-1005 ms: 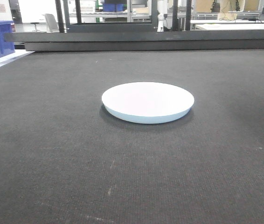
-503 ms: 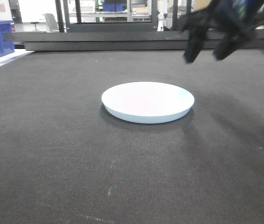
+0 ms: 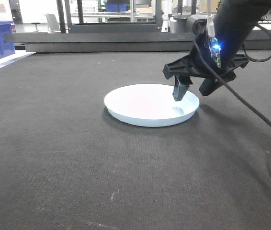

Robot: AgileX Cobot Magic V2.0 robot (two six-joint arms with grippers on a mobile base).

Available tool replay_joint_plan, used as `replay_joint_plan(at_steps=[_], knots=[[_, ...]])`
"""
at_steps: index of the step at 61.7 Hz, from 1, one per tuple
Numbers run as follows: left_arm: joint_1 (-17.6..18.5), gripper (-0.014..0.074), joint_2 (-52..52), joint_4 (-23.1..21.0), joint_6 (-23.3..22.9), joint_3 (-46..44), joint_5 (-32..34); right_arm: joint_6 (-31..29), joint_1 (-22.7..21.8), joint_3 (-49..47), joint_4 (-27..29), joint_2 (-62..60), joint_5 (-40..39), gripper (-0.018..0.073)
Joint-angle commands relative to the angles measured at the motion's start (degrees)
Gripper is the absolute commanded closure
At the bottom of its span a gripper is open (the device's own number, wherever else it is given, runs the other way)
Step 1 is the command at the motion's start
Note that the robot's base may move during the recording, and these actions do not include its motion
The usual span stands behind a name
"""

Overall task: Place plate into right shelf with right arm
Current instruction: 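Lower the right gripper onto the rim of the white plate, then pinch the plate rim with the right gripper and lift it up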

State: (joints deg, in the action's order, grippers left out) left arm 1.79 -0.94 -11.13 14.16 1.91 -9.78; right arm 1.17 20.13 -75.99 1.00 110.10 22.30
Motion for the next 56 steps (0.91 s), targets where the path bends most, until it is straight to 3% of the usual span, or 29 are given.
replay_joint_plan(at_steps=[1, 9, 24, 43, 56], knots=[[0.16, 0.0643, -0.65, -0.45, -0.16, 0.47, 4.76, -0.17, 0.06, -1.98, -1.43, -2.14, -3.68, 0.006], [0.16, 0.0643, -0.65, -0.45, -0.16, 0.47, 4.76, -0.17, 0.06, -1.98, -1.51, -1.18, -3.68, 0.0179], [0.16, 0.0643, -0.65, -0.45, -0.16, 0.47, 4.76, -0.17, 0.06, -1.98, -1.51, -1.66, -3.22, 0.0544], [0.16, 0.0643, -0.65, -0.45, -0.16, 0.47, 4.76, -0.12, 0.06, -1.19, -1.51, -9.89, -1.3, 0.0531], [0.16, 0.0643, -0.65, -0.45, -0.16, 0.47, 4.76, -0.12, 0.06, 7.39, -1.51, -22.22, -2.82, 0.0531]])
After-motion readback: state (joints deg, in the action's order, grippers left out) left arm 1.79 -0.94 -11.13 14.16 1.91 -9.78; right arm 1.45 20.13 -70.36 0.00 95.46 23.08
